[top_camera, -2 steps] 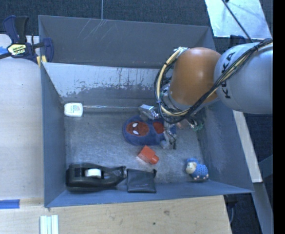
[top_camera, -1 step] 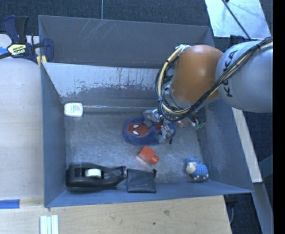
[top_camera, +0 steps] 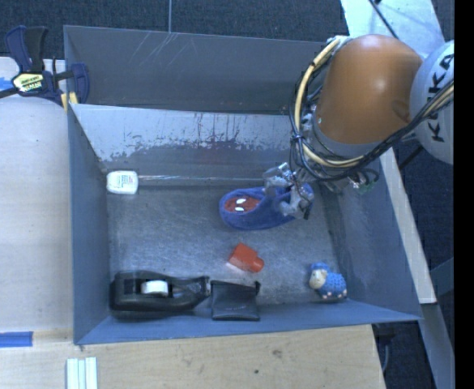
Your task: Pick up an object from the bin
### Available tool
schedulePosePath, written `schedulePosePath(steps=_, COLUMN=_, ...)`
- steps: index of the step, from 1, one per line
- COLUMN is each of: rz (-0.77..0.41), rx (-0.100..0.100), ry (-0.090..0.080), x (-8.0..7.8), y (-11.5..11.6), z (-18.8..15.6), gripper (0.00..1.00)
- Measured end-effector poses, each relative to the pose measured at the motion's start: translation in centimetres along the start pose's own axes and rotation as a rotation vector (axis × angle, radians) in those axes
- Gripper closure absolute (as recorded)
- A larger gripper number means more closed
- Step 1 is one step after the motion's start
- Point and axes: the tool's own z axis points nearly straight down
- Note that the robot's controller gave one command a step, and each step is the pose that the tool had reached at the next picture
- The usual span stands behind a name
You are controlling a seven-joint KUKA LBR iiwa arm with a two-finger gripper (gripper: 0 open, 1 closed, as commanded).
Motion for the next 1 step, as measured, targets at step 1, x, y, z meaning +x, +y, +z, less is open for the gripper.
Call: schedulePosePath(steps=1, rz=-0.435, rx=-0.002, ry=0.001, x=0.0, y=-1.81, z=-9.81, gripper=1.0)
